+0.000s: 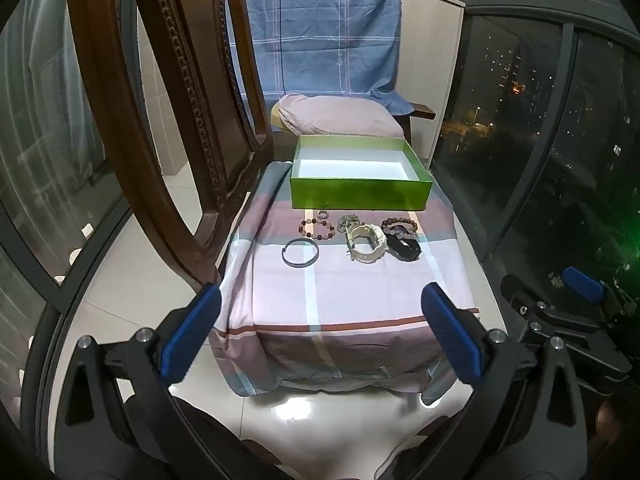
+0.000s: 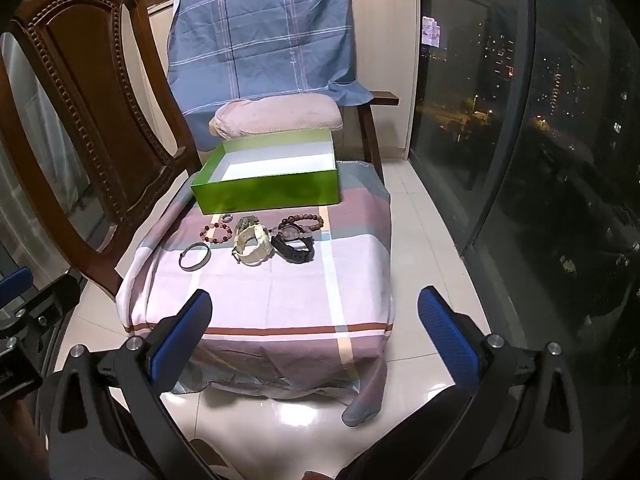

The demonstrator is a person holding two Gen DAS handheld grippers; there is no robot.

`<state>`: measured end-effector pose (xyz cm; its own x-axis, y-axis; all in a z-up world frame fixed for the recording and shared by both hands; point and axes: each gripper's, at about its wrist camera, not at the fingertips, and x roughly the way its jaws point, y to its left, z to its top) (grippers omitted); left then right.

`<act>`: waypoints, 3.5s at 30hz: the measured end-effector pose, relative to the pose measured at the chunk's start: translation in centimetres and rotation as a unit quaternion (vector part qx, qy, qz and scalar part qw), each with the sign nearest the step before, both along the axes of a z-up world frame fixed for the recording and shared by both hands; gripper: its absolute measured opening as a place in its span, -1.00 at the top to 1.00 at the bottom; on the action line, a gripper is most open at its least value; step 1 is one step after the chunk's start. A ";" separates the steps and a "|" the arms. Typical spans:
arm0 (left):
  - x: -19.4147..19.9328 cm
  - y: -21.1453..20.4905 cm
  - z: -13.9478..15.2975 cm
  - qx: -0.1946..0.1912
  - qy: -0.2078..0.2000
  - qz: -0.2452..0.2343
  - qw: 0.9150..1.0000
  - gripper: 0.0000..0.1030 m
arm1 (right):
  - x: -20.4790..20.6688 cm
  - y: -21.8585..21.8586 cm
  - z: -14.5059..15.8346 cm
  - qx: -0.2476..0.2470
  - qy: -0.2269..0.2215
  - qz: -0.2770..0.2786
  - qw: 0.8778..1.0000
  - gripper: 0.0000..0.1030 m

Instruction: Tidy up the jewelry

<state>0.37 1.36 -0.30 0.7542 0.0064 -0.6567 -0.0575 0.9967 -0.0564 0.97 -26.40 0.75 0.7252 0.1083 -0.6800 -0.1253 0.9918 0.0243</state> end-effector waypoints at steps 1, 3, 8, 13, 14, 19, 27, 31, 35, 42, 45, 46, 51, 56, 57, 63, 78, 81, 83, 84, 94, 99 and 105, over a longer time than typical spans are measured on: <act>0.0 0.1 0.0 -0.001 0.000 0.000 1.000 -0.92 | 0.0 0.0 0.1 0.000 -0.001 0.000 1.000 -0.95; 0.1 0.1 -0.1 0.001 0.001 0.000 1.000 -0.92 | -0.1 0.0 0.2 0.002 -0.002 0.000 1.000 -0.95; 0.2 -0.2 -0.3 0.008 0.005 -0.002 1.000 -0.92 | -0.1 -0.3 0.6 0.004 -0.005 0.000 1.000 -0.95; 0.4 -0.3 -0.6 0.011 0.006 -0.007 1.000 -0.92 | 0.0 -0.5 0.6 0.007 -0.006 -0.002 1.000 -0.95; 0.5 -0.3 -0.6 0.013 0.007 -0.006 1.000 -0.92 | 0.0 -0.6 0.6 0.007 -0.006 -0.002 1.000 -0.95; 0.5 0.2 -0.8 0.012 0.009 -0.005 1.000 -0.92 | 0.0 -0.7 0.5 0.008 -0.006 -0.002 1.000 -0.95; 1.0 -0.3 -0.9 0.014 0.012 -0.007 1.000 -0.92 | 0.1 -0.8 0.4 0.008 -0.006 -0.002 1.000 -0.95; 1.1 -0.4 -1.0 0.014 0.013 -0.006 1.000 -0.92 | 0.1 -0.9 0.5 0.008 -0.006 -0.003 1.000 -0.95; 1.0 -0.5 -1.0 0.015 0.013 -0.006 1.000 -0.92 | 0.1 -0.8 0.5 0.007 -0.005 -0.003 1.000 -0.95; 1.2 -0.7 -1.1 0.015 0.016 -0.009 1.000 -0.92 | 0.2 -0.8 0.5 0.007 -0.005 -0.004 1.000 -0.95; 1.1 -0.7 -1.2 0.016 0.016 -0.009 1.000 -0.92 | 0.2 -0.8 0.5 0.007 -0.005 -0.004 1.000 -0.95; 1.1 -0.7 -1.2 0.016 0.016 -0.009 1.000 -0.92 | 0.2 -0.9 0.5 0.008 -0.005 -0.004 1.000 -0.95; 1.1 -0.8 -1.2 0.016 0.017 -0.009 1.000 -0.92 | 0.2 -0.8 0.5 0.006 -0.005 -0.004 1.000 -0.95; 1.2 -0.8 -1.4 0.015 0.020 -0.010 1.000 -0.92 | 0.2 -0.9 0.4 0.007 -0.003 -0.004 1.000 -0.95; 1.3 -0.9 -1.4 0.015 0.021 -0.010 1.000 -0.92 | 0.2 -1.0 0.5 0.007 -0.002 -0.005 1.000 -0.95; 1.5 -0.9 -1.8 0.016 0.024 -0.010 1.000 -0.92 | 0.5 -1.1 0.1 0.007 0.001 -0.007 1.000 -0.95; 2.7 -0.6 -2.5 0.012 0.036 -0.006 0.999 -0.92 | 1.6 -0.5 -1.0 0.006 0.016 -0.007 1.000 -0.95; 3.2 -0.5 -3.0 0.012 0.042 -0.005 0.999 -0.92 | 2.0 -0.5 -1.5 0.006 0.021 -0.006 1.000 -0.95; 3.6 -0.5 -3.4 0.013 0.047 -0.004 0.999 -0.92 | 2.3 -0.5 -1.9 0.008 0.025 -0.006 1.000 -0.95; 3.9 -0.4 -3.6 0.014 0.049 -0.004 0.999 -0.92 | 2.5 -0.5 -2.1 0.008 0.027 -0.007 1.000 -0.95; 6.7 0.1 -5.9 0.011 0.075 0.000 0.997 -0.92 | 4.7 -0.5 -4.1 0.010 0.045 -0.003 0.999 -0.95; 8.9 0.6 -7.8 0.012 0.092 0.004 0.996 -0.92 | 6.5 -0.2 -5.5 0.007 0.051 0.000 0.999 -0.95; 12.8 1.6 -10.4 0.010 0.112 0.012 0.994 -0.92 | 9.0 -0.3 -7.3 0.010 0.062 0.008 0.998 -0.95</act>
<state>13.19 3.00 -10.65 0.5885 0.0375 -0.8076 -0.0912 0.9956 -0.0202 9.94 -26.67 -6.50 0.6336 0.1328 -0.7622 -0.1357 0.9890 0.0596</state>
